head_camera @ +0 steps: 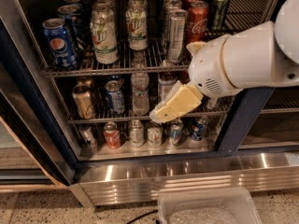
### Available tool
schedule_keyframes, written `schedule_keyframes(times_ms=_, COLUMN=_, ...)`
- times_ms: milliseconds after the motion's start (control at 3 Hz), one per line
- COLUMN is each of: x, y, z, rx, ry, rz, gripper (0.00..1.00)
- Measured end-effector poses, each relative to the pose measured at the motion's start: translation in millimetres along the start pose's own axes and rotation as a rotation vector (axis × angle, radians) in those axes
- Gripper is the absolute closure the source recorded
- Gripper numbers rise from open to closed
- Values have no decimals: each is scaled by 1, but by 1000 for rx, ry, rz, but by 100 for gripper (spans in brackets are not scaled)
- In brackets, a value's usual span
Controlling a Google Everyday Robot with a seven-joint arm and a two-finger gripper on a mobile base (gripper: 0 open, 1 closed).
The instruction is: Pick 7up can from top shelf of fridge
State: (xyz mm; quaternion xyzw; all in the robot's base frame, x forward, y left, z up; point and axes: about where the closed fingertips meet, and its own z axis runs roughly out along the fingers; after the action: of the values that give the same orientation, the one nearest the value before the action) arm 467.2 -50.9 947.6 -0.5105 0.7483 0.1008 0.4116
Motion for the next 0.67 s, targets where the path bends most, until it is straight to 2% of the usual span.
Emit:
schedule_keyframes(times_ms=333, x=-16, y=11, z=22, rx=9, ry=-61, rz=32, gripper=0)
schedule_keyframes(times_ms=667, x=-42, y=10, z=41, rx=67, ry=-136, rz=28, gripper=0)
